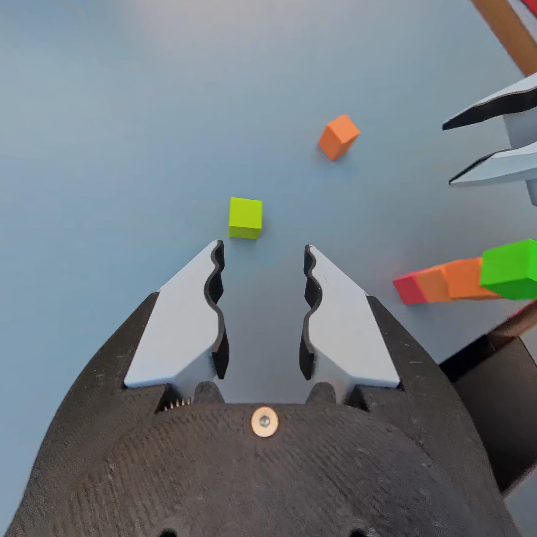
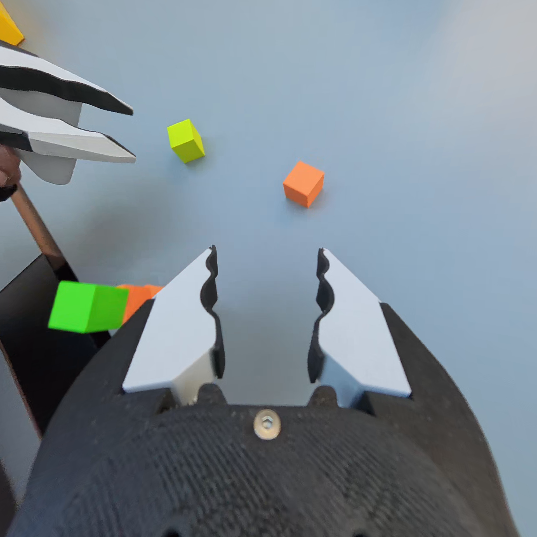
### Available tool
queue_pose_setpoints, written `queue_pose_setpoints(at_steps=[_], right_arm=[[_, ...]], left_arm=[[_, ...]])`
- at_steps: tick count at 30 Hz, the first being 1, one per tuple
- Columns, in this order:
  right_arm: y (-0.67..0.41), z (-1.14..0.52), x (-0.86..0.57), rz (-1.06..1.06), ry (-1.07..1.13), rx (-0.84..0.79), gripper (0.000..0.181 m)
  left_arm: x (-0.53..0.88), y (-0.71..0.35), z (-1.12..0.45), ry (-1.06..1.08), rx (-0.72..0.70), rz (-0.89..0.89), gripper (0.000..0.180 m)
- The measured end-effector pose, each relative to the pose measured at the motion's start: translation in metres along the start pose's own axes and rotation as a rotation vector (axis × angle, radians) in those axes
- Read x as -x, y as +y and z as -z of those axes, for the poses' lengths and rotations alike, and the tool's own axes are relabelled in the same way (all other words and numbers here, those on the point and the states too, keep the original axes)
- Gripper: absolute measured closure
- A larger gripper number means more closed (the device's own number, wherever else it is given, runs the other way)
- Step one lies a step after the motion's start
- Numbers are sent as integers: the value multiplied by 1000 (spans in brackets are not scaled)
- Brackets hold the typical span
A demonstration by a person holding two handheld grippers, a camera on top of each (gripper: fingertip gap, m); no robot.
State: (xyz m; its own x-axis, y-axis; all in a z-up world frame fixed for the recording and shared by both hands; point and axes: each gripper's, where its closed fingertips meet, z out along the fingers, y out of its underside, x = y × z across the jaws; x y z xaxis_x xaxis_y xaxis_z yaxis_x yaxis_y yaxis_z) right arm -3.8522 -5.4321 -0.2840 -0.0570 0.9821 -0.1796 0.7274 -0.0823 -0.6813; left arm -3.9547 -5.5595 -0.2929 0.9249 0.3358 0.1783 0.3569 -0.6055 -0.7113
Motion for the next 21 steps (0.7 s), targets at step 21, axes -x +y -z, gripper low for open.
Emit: queue_pose_setpoints(at_steps=[21], right_arm=[[-9, -2, -11, -60, 125, -47, 163]], left_arm=[[21, 2, -44, -28, 81, -60, 130]])
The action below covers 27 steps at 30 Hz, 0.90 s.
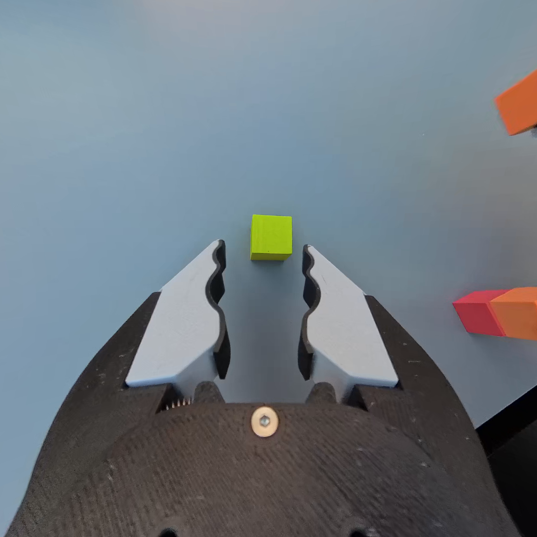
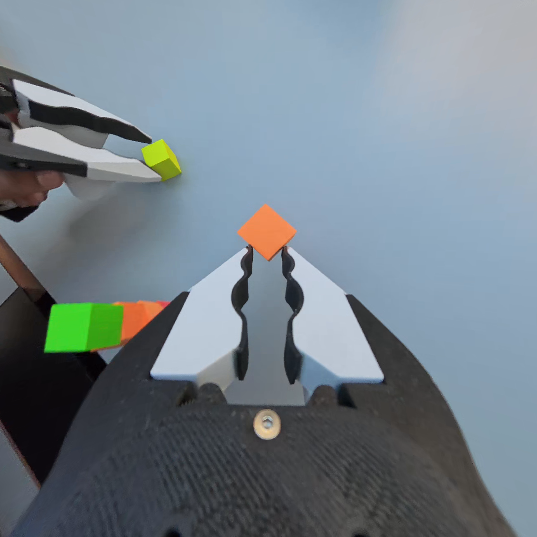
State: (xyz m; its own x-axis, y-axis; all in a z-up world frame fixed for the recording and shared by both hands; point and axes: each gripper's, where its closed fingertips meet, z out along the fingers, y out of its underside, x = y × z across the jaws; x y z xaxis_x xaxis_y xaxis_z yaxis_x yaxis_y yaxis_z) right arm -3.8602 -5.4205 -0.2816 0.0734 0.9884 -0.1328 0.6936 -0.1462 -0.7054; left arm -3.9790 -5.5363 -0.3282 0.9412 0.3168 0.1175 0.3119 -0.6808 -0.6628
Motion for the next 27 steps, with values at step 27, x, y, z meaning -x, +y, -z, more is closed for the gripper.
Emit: queue_pose_setpoints(at_steps=[27], right_arm=[[26, 68, 107, 280, -122, 99, 162]], left_arm=[[-113, -15, 99, 311, -138, -122, 155]])
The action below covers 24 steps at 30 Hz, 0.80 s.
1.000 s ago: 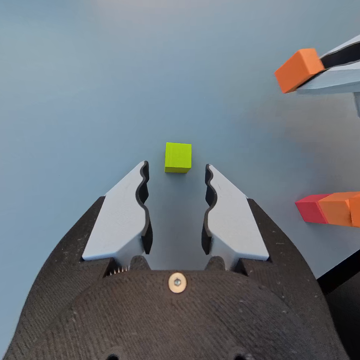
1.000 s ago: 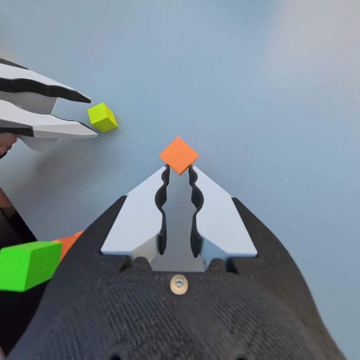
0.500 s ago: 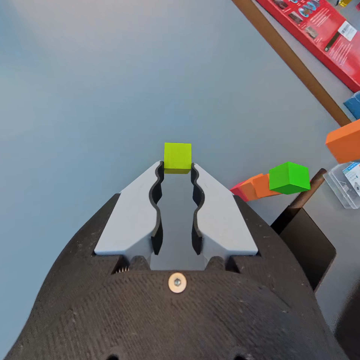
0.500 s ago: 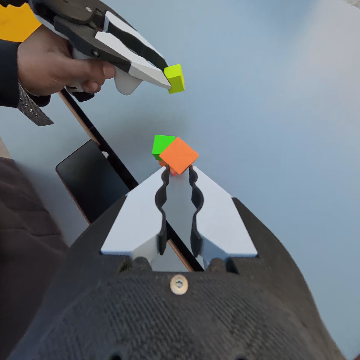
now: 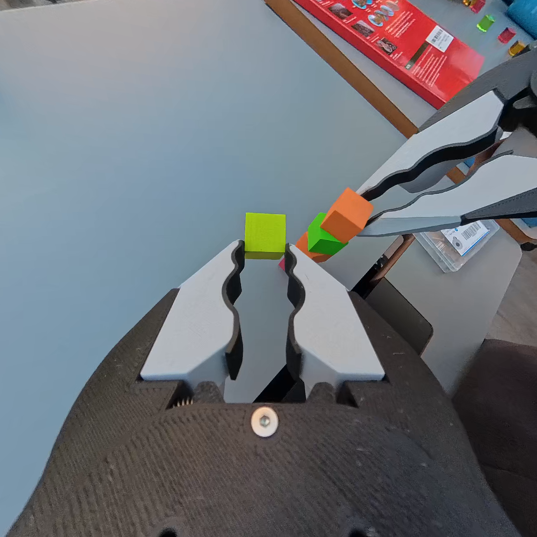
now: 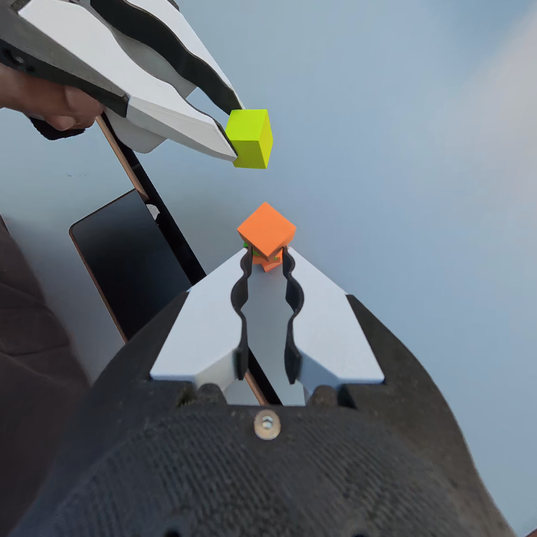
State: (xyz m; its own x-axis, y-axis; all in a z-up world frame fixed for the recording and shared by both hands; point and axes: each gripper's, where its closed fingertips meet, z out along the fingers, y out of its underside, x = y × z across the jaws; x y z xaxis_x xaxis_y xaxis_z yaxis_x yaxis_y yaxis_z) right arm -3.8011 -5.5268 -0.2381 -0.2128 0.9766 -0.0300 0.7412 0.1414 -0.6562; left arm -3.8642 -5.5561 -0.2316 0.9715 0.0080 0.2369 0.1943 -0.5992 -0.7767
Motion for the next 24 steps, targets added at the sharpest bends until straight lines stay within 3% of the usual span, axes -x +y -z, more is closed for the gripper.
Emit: queue_pose_setpoints(at_steps=[13, 24], right_arm=[[12, 15, -3, -62, 30, -8, 139], [34, 31, 4, -129, 68, -4, 139]], left_arm=[[-52, -40, 12, 127, -76, -96, 156], [-68, -23, -15, 126, 45, -130, 153]])
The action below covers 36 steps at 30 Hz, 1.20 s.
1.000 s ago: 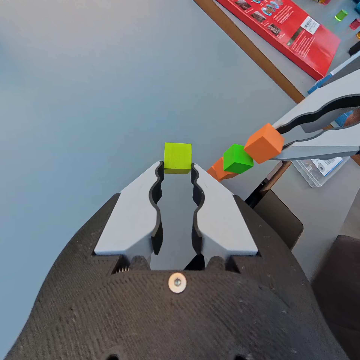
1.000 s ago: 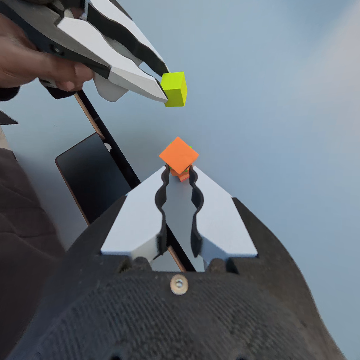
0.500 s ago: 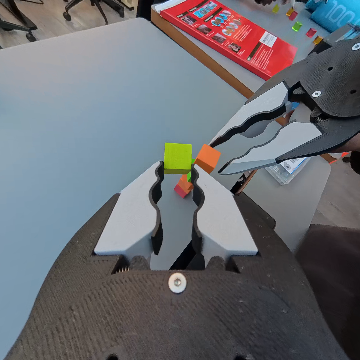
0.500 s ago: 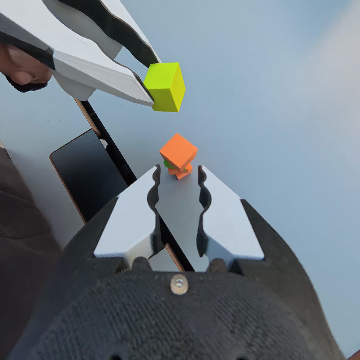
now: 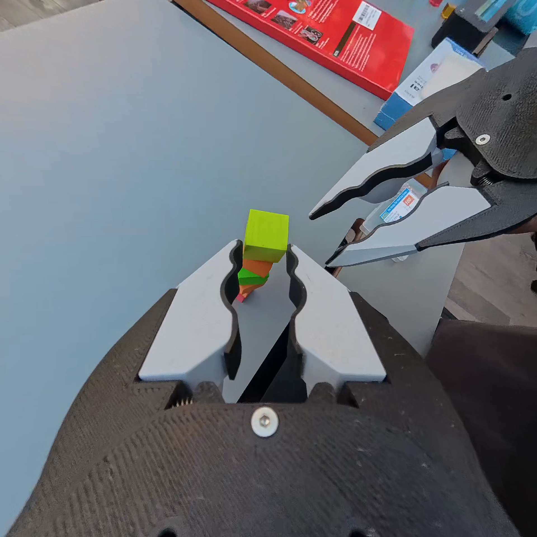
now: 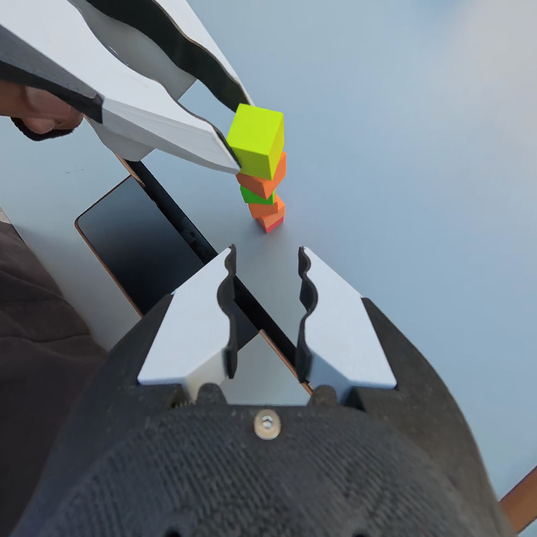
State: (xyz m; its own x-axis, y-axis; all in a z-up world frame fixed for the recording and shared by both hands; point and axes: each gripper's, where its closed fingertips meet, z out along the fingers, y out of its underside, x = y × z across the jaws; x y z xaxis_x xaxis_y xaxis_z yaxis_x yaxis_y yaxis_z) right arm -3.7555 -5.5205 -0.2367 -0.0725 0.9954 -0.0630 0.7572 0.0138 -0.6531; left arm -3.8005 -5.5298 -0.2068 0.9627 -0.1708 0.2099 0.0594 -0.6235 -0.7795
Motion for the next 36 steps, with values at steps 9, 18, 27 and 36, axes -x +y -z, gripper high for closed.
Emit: queue_pose_setpoints(at_steps=[9, 18, 27, 36], right_arm=[[1, 1, 9, 1, -17, -2, 143], [14, -37, 97, 194, -245, 94, 181], [16, -87, 54, 233, -79, 96, 181], [8, -56, -32, -82, 197, -26, 181]], left_arm=[[16, 6, 20, -47, -21, 39, 130], [53, 41, 52, -121, -51, 262, 131], [65, 47, 73, -173, -88, 292, 132], [70, 53, 83, -193, -104, 306, 134]])
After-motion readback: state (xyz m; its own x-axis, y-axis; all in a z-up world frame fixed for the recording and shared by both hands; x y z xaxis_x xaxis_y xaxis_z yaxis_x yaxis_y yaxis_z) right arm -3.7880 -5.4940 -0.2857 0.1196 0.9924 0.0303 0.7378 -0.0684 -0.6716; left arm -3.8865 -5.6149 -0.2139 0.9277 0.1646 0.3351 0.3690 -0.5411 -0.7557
